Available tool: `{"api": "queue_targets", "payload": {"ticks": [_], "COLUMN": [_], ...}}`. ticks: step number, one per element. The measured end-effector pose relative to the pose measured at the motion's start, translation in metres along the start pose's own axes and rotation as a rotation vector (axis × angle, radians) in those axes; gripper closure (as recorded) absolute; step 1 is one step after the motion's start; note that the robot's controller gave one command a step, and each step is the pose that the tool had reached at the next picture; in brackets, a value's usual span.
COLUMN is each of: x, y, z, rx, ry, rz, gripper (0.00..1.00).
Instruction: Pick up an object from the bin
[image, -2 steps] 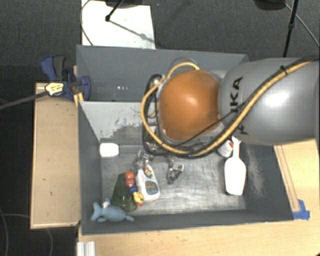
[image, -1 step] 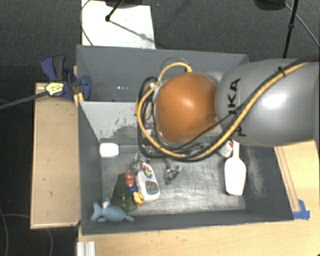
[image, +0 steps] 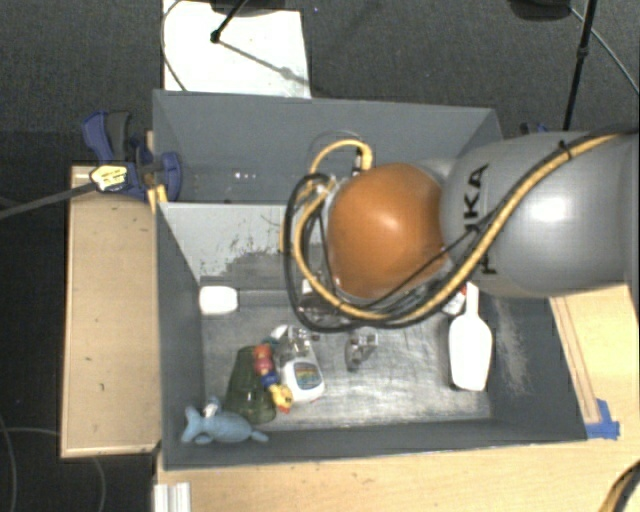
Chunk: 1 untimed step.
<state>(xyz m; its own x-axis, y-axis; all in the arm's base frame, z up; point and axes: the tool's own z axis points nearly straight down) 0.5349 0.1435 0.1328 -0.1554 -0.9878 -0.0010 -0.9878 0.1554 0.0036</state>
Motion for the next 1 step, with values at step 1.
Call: {"api": "queue_targets", "payload": {"ticks": [1], "x": [-0.0338], "y": [-0.0076], "z": [0.0610], "rx": [0.007], "ry": [0.001], "rz": [-0.227], "gripper": [1.00]}}
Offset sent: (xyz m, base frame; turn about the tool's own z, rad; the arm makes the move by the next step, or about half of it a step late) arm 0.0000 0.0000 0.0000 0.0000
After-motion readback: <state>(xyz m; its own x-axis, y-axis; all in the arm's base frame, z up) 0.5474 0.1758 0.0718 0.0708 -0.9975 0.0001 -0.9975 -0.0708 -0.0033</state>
